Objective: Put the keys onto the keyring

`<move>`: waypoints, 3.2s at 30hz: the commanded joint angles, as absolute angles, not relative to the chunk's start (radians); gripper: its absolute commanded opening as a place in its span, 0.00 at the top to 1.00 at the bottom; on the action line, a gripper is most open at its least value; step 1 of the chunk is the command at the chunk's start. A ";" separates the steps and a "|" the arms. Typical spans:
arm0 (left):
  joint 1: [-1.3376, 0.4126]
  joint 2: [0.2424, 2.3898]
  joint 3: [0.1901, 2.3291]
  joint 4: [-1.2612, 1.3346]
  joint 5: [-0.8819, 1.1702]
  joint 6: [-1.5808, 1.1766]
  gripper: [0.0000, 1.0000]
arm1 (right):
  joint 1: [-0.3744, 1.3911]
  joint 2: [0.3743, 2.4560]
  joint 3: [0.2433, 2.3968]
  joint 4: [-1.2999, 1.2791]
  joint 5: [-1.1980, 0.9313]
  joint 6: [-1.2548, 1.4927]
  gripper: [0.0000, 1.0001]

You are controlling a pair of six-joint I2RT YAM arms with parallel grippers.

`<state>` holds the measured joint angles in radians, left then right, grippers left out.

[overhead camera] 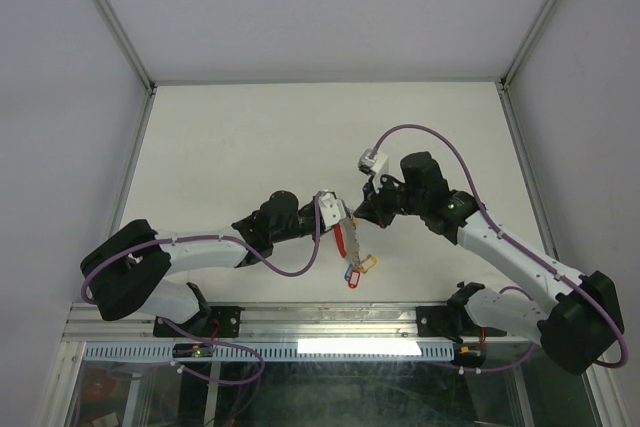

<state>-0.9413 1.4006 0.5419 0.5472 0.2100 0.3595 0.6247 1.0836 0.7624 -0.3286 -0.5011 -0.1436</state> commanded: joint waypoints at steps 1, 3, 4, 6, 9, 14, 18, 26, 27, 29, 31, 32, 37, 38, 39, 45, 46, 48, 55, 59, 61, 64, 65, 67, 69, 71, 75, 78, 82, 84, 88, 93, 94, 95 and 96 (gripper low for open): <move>-0.943 1.371 0.576 0.593 0.238 0.374 1.00 | 0.628 1.052 0.764 -0.244 -0.466 -0.122 1.00; -0.943 1.371 0.577 0.596 0.238 0.374 1.00 | 0.627 1.055 0.764 -0.244 -0.463 -0.118 1.00; -0.943 1.371 0.577 0.596 0.238 0.374 1.00 | 0.628 1.059 0.764 -0.244 -0.463 -0.117 1.00; -0.943 1.373 0.576 0.595 0.238 0.374 1.00 | 0.628 1.065 0.762 -0.246 -0.466 -0.114 1.00; -0.943 1.372 0.577 0.595 0.238 0.374 1.00 | 0.629 1.076 0.761 -0.252 -0.473 -0.112 1.00; -0.943 1.374 0.576 0.597 0.236 0.374 1.00 | 0.627 1.077 0.752 -0.254 -0.480 -0.103 1.00; -0.943 1.376 0.577 0.601 0.231 0.371 1.00 | 0.628 1.061 0.744 -0.252 -0.474 -0.090 1.00; -0.943 1.385 0.572 0.650 0.219 0.313 1.00 | 0.632 0.941 0.600 -0.026 -0.442 0.021 1.00; -0.942 1.386 0.571 0.656 0.217 0.306 1.00 | 0.635 0.930 0.580 -0.002 -0.434 0.034 1.00; -0.943 1.390 0.567 0.667 0.207 0.293 1.00 | 0.643 0.908 0.541 0.051 -0.418 0.054 1.00; -0.942 1.390 0.563 0.673 0.193 0.286 1.00 | 0.655 0.885 0.505 0.091 -0.387 0.068 1.00; -0.942 1.389 0.561 0.677 0.184 0.281 1.00 | 0.662 0.871 0.486 0.116 -0.369 0.076 1.00; -0.942 1.389 0.554 0.683 0.155 0.263 1.00 | 0.687 0.804 0.404 0.248 -0.283 0.121 1.00; -0.943 1.390 0.554 0.685 0.152 0.260 1.00 | 0.693 0.795 0.388 0.275 -0.272 0.127 1.00; -0.942 1.390 0.554 0.687 0.147 0.255 1.00 | 0.699 0.786 0.374 0.304 -0.263 0.133 1.00; -0.942 1.400 0.556 0.690 0.142 0.242 1.00 | 0.722 0.794 0.342 0.395 -0.244 0.146 1.00; -0.942 1.402 0.557 0.690 0.143 0.241 1.00 | 0.722 0.802 0.342 0.400 -0.249 0.146 1.00; -0.942 1.403 0.556 0.689 0.144 0.240 1.00 | 0.724 0.813 0.341 0.415 -0.253 0.147 1.00; -0.942 1.406 0.560 0.687 0.147 0.239 1.00 | 0.726 0.833 0.346 0.428 -0.241 0.150 1.00; -0.942 1.407 0.560 0.686 0.149 0.239 1.00 | 0.727 0.829 0.344 0.410 -0.222 0.152 1.00; -0.942 1.407 0.560 0.686 0.149 0.239 1.00 | 0.726 0.828 0.342 0.401 -0.218 0.152 1.00; -0.943 1.405 0.560 0.685 0.149 0.239 1.00 | 0.727 0.820 0.334 0.397 -0.202 0.157 1.00; -0.942 1.405 0.559 0.684 0.149 0.240 1.00 | 0.727 0.819 0.332 0.396 -0.195 0.158 1.00; -0.942 1.405 0.559 0.684 0.149 0.240 1.00 | 0.727 0.821 0.332 0.390 -0.191 0.158 1.00; -0.942 1.406 0.560 0.684 0.149 0.241 1.00 | 0.727 0.826 0.333 0.383 -0.194 0.157 1.00; -0.942 1.405 0.561 0.683 0.149 0.241 1.00 | 0.727 0.825 0.332 0.379 -0.192 0.158 1.00; -0.942 1.407 0.560 0.683 0.147 0.241 1.00 | 0.727 0.813 0.326 0.363 -0.185 0.161 1.00; -0.942 1.407 0.561 0.683 0.149 0.241 1.00 | 0.727 0.808 0.321 0.355 -0.180 0.164 1.00; -0.942 1.407 0.561 0.681 0.150 0.242 1.00 | 0.727 0.805 0.316 0.354 -0.170 0.167 1.00; -0.942 1.407 0.561 0.682 0.151 0.242 1.00 | 0.727 0.807 0.316 0.358 -0.164 0.169 1.00; -0.943 1.410 0.561 0.681 0.153 0.242 1.00 | 0.727 0.811 0.315 0.368 -0.149 0.181 1.00; -0.942 1.411 0.563 0.682 0.153 0.244 1.00 | 0.727 0.825 0.315 0.375 -0.134 0.205 1.00; -0.942 1.410 0.562 0.682 0.153 0.244 1.00 | 0.727 0.828 0.316 0.373 -0.132 0.208 1.00; -0.942 1.410 0.562 0.681 0.154 0.244 1.00 | 0.727 0.833 0.318 0.370 -0.124 0.215 1.00; -0.942 1.410 0.561 0.682 0.153 0.245 1.00 | 0.727 0.838 0.323 0.361 -0.116 0.225 1.00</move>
<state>-0.9413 1.4075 0.5419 0.6216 0.1471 0.2504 0.7231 0.8280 0.3122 0.3176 -0.1627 0.1902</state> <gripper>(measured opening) 0.006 0.005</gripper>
